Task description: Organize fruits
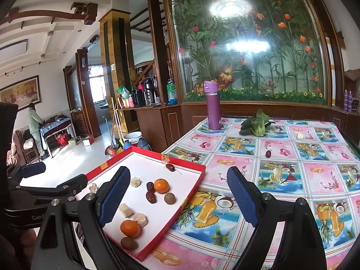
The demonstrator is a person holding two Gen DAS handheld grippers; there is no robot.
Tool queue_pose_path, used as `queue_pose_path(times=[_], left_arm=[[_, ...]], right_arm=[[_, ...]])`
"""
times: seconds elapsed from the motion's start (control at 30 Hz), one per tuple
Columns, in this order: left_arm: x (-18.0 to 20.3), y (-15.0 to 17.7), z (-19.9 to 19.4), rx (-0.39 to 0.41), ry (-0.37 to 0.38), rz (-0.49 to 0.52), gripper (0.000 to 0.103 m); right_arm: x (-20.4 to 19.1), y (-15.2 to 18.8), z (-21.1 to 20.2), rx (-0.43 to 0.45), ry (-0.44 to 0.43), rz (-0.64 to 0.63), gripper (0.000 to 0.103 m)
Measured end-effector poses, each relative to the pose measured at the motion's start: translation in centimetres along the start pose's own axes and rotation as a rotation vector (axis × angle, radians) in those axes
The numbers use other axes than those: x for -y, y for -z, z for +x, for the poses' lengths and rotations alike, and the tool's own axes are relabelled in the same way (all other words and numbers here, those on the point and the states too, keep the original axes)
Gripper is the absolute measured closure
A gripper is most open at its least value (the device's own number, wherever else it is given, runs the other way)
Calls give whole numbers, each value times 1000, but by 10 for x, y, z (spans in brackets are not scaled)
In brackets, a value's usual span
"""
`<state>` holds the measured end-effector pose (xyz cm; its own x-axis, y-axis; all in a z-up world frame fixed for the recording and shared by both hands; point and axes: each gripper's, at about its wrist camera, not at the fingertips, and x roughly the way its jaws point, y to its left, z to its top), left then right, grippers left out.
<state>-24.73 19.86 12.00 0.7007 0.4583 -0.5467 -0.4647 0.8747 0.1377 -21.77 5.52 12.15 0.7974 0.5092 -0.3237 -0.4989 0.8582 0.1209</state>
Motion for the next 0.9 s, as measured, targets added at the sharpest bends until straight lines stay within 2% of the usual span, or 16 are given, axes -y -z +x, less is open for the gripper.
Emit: queue_pose_path(times=[0.23, 0.63, 0.9], left_arm=[[-7, 1, 1, -5, -6, -27, 0], [-16, 3, 9, -60, 22, -56, 0], [-22, 3, 7, -46, 3, -71, 0]], right_arm=[[-7, -1, -2, 7, -11, -28, 15], [-14, 1, 0, -2, -27, -53, 15], [-18, -1, -1, 6, -33, -63, 15]])
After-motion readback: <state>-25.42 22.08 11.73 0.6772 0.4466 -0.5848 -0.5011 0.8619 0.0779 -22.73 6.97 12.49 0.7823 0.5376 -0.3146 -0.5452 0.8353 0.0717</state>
